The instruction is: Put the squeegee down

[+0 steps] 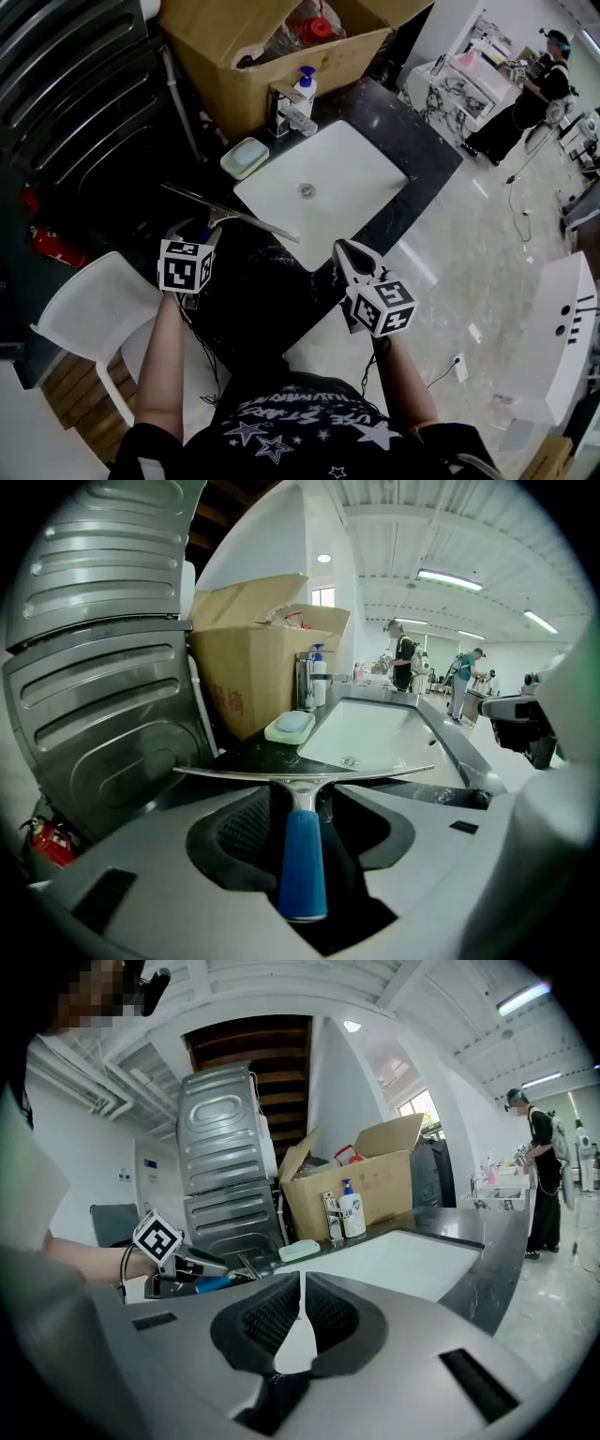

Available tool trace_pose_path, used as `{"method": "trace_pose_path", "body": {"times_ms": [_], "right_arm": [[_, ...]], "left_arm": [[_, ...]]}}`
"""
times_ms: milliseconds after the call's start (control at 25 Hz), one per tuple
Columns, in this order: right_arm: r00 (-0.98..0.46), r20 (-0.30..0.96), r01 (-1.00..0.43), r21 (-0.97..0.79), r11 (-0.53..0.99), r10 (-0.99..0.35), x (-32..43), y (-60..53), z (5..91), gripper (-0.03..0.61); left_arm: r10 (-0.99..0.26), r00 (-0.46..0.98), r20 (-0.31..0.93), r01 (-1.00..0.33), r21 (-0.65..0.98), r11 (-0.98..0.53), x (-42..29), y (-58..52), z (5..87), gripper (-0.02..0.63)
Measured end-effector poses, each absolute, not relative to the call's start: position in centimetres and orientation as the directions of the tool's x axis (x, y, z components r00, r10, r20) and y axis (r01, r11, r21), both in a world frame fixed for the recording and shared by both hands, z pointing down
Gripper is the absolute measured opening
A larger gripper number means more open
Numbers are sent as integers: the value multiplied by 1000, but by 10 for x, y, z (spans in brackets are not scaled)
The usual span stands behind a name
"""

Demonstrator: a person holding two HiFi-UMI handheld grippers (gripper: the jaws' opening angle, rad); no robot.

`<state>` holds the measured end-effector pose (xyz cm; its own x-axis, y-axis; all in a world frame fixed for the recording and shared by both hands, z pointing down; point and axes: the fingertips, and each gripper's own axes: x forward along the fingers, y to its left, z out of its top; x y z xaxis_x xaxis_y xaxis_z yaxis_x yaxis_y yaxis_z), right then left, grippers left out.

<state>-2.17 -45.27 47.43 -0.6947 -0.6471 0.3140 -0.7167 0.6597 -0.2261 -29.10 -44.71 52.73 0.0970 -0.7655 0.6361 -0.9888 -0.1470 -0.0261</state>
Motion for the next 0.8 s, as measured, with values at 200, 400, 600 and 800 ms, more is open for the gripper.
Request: {"method": "trace_pose_path", "body": {"times_ms": [200, 400, 600, 800], "right_arm": [[-718, 284, -694, -215, 688, -635, -21, -438, 458, 51], [-729, 276, -681, -200, 704, -627, -15, -417, 447, 51], [-752, 244, -657, -201, 726, -613, -12, -390, 436, 51], [-773, 232, -632, -203, 748, -590, -7, -360, 434, 51]], "left_arm": [[-829, 75, 554, -993, -32, -111, -282, -423, 494, 219], [-895, 40, 444, -998, -30, -60, -270, -387, 456, 143], [-913, 24, 407, -999, -10, -31, -256, -340, 439, 70], [-921, 20, 388, -1000, 7, -18, -239, -299, 432, 40]]}}
